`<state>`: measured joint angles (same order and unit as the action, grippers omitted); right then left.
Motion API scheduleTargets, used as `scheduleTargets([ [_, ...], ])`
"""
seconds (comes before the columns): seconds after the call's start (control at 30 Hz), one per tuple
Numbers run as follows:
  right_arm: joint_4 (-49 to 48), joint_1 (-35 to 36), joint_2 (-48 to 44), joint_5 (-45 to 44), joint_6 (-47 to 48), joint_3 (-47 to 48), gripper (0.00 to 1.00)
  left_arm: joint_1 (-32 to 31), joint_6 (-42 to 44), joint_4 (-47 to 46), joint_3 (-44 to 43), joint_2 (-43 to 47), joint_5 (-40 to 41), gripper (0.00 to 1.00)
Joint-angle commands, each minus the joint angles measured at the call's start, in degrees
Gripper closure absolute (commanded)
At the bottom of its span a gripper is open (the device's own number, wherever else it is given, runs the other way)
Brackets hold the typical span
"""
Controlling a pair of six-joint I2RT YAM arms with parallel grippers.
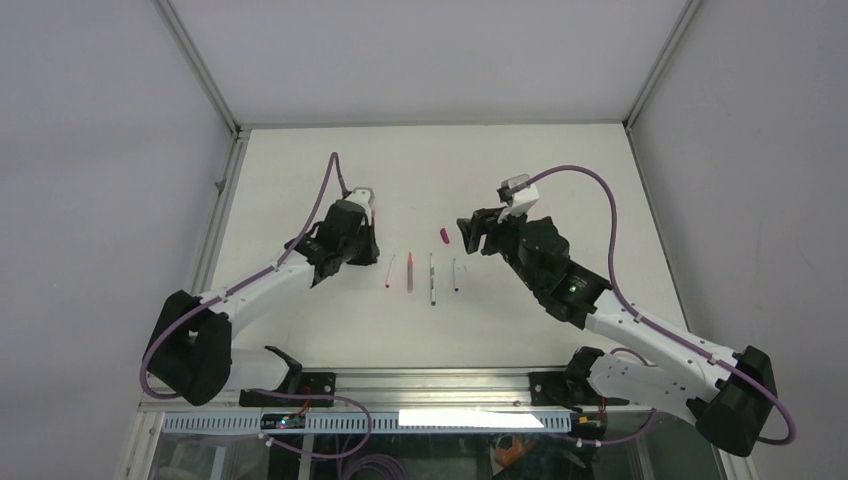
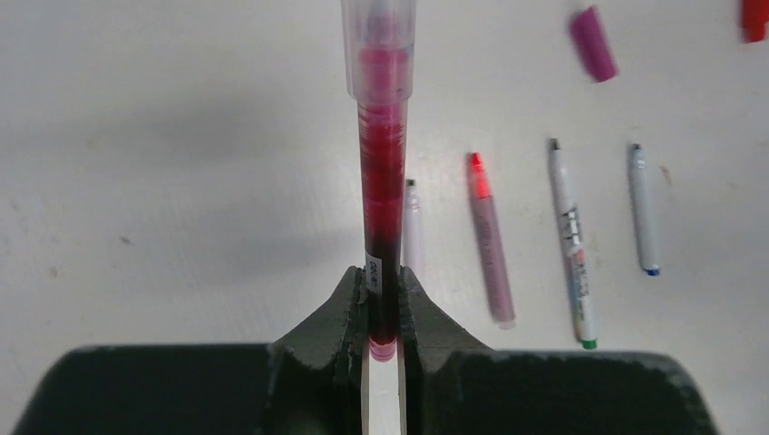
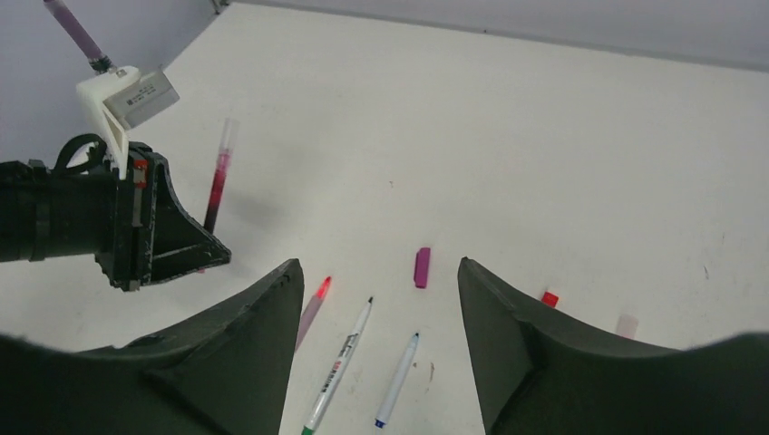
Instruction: Insert the pens into the pen caps
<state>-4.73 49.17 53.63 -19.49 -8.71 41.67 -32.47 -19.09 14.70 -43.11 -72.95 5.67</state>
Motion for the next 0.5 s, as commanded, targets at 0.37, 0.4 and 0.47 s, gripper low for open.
scheduleTargets([
  [0.37,6.49,-2.94,2.61,2.40,-6.27,-0.40,0.33,3.73,-9.37,15.95,-6.26,-16.66,-0.80,1.00],
  [0.4,6.92,-2.94,3.37,2.33,-6.82,-0.44,0.34,3.73,-9.58,15.96,-6.33,-17.34,-0.98,0.99],
  [0.47,7.83,-2.94,4.76,2.77,-8.15,-0.59,0.34,3.73,-9.73,15.97,-6.53,-18.52,-1.15,0.92],
])
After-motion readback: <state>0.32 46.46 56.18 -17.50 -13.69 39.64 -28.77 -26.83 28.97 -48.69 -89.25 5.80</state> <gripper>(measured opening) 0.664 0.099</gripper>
